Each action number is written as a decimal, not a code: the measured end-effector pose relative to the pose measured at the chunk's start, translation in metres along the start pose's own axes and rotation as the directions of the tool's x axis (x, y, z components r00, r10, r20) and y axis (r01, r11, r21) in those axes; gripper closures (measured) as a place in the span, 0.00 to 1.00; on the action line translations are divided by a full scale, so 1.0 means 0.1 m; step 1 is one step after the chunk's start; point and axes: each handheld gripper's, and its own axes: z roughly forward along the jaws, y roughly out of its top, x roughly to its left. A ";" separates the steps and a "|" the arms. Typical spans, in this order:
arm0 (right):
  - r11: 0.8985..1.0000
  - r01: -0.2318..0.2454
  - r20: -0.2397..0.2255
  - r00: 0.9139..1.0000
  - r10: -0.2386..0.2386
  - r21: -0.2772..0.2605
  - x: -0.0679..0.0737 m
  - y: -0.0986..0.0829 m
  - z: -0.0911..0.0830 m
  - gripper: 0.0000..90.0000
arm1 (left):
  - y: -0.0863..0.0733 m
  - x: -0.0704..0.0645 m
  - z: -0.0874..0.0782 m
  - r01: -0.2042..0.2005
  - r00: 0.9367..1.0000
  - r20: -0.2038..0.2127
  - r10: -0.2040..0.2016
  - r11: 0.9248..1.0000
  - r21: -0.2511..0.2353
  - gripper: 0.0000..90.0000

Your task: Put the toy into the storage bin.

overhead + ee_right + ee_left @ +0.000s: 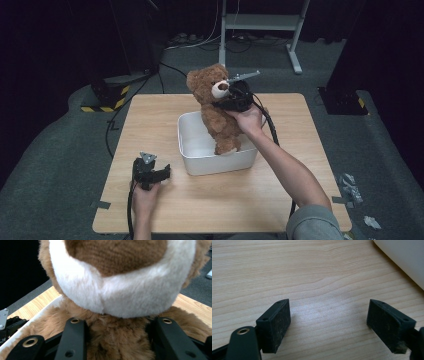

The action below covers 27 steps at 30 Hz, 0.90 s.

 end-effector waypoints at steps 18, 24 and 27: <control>1.000 0.000 -0.018 1.000 0.000 0.010 0.03 -0.04 -0.05 0.66 | 0.00 0.00 0.00 0.001 1.000 0.000 -0.001 1.000 -0.001 0.21; 1.000 0.002 -0.027 1.000 -0.001 0.021 0.05 -0.05 -0.08 0.65 | 0.00 0.00 0.00 0.000 1.000 0.000 0.000 1.000 0.000 0.21; 1.000 0.005 -0.026 1.000 -0.004 0.026 0.06 -0.06 -0.08 0.65 | 0.00 0.00 0.00 0.000 1.000 0.000 0.000 1.000 0.000 0.21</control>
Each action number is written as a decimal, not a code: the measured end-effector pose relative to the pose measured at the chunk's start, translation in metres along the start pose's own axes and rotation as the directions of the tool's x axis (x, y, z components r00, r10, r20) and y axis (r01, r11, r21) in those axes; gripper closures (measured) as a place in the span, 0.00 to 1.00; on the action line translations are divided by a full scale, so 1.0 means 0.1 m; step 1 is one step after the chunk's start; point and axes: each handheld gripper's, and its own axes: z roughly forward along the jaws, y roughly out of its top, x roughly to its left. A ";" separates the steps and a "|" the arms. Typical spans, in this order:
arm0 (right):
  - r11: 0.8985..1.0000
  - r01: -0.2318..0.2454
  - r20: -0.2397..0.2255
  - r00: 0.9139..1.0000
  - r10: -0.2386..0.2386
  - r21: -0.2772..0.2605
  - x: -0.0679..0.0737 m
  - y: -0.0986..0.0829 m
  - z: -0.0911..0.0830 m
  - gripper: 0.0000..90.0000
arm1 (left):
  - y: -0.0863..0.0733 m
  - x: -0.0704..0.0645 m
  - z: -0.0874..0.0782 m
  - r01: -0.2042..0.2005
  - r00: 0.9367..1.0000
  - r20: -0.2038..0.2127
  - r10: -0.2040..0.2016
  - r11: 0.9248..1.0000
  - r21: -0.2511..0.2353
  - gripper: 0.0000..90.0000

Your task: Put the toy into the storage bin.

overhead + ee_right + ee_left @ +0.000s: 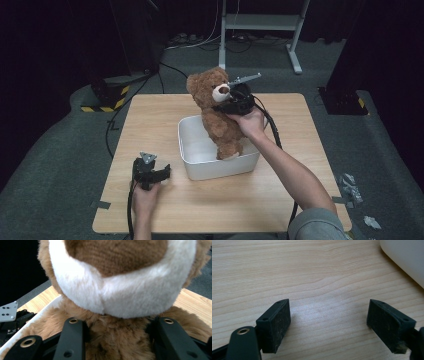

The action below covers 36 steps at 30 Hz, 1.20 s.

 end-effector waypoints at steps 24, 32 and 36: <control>0.998 0.022 -0.005 1.000 -0.021 0.066 0.06 -0.15 0.10 0.60 | 0.00 0.00 0.00 -0.006 1.000 -0.001 0.006 1.000 0.002 0.21; 0.994 0.017 -0.025 1.000 -0.015 0.107 0.05 -0.19 0.13 0.58 | 0.00 0.00 0.00 -0.006 1.000 -0.001 0.006 1.000 0.002 0.21; 0.992 0.011 -0.035 0.999 -0.007 0.122 0.05 -0.21 0.14 0.55 | 0.00 0.00 0.00 -0.005 1.000 -0.001 0.005 1.000 0.002 0.21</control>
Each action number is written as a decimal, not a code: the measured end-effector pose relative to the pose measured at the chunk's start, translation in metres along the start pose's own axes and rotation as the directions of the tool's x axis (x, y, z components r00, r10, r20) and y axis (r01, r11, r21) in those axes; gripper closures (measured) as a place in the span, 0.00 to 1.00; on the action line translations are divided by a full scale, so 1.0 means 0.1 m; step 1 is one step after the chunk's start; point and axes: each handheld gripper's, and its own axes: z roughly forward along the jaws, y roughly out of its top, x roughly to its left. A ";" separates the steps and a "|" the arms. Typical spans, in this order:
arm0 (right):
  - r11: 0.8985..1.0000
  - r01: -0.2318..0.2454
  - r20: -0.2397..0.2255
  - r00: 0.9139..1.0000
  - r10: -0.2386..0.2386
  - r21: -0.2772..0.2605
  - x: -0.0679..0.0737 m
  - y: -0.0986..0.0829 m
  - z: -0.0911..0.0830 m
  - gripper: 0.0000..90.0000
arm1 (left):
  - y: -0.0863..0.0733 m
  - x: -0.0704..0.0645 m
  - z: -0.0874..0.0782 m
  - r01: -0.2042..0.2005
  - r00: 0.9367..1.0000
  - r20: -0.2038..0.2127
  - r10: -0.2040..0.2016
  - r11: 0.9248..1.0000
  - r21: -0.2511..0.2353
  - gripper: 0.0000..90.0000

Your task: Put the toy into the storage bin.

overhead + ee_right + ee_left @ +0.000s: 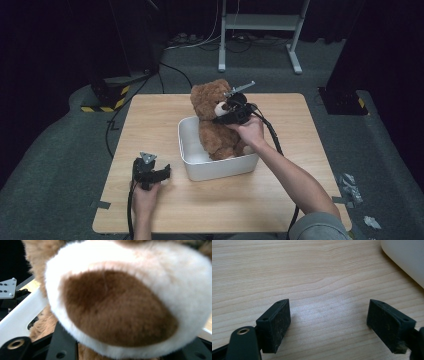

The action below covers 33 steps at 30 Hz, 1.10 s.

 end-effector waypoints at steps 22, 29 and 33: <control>0.994 0.030 0.031 0.999 -0.034 0.107 0.09 -0.12 0.08 0.44 | 0.00 0.00 0.00 -0.001 1.000 0.000 0.001 1.000 0.001 0.21; 0.991 0.049 0.049 0.997 -0.055 0.124 0.12 -0.12 0.09 0.40 | 0.00 0.00 0.00 -0.001 1.000 0.000 0.001 1.000 0.001 0.21; 0.990 0.064 0.056 0.996 -0.072 0.126 0.14 -0.13 0.08 0.39 | 0.00 0.00 0.00 -0.001 1.000 0.000 0.001 1.000 0.001 0.21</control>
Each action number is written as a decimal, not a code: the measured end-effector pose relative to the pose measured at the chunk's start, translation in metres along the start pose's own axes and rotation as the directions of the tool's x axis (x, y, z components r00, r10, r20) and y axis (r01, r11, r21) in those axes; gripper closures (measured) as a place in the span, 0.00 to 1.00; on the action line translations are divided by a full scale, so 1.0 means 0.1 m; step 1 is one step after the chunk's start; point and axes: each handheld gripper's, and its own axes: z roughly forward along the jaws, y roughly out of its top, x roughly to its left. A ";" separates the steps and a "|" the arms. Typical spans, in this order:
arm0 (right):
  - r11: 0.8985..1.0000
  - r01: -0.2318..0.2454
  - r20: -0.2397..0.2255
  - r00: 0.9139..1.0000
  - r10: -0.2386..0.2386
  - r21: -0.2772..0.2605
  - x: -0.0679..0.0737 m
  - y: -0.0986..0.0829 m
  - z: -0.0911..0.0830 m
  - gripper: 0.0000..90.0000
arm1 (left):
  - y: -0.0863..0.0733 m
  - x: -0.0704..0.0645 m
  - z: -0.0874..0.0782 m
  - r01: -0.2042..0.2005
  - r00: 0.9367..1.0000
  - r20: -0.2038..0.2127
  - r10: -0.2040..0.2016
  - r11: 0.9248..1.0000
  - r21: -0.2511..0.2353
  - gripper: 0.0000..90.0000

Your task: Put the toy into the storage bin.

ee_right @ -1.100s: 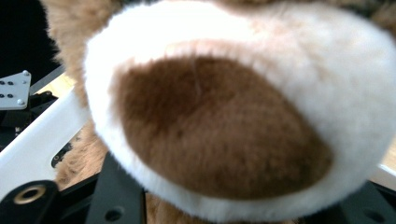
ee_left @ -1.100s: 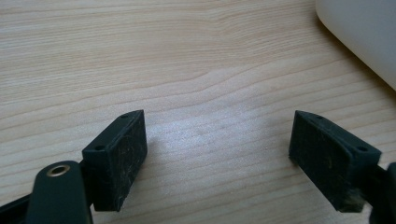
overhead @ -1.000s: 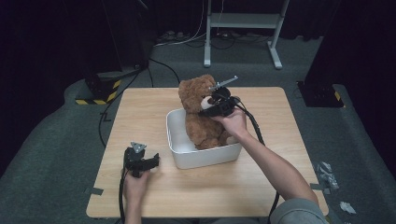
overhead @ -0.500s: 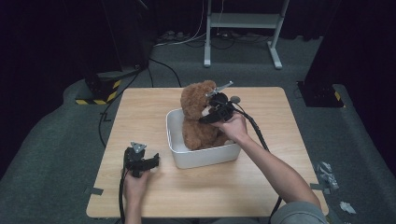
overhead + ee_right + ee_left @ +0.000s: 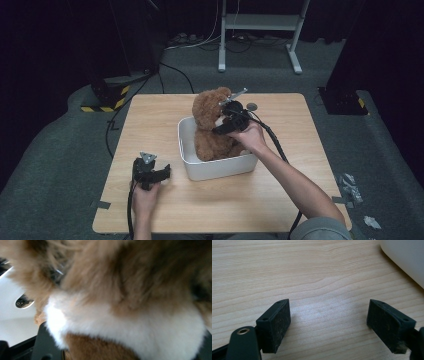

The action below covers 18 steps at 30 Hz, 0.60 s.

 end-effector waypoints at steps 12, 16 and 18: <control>1.000 0.002 -0.027 1.000 -0.003 -0.018 0.02 -0.03 -0.09 0.33 | 0.00 0.00 0.00 0.001 1.000 0.000 -0.001 1.000 0.000 0.21; 0.999 0.002 -0.036 0.999 -0.004 -0.050 0.00 -0.09 -0.13 0.33 | 0.00 0.00 0.00 0.001 1.000 0.000 -0.001 1.000 0.000 0.21; 0.998 -0.013 -0.046 0.999 0.010 -0.057 -0.02 -0.13 -0.14 0.33 | 0.00 0.00 0.00 0.002 1.000 0.000 -0.002 1.000 -0.001 0.21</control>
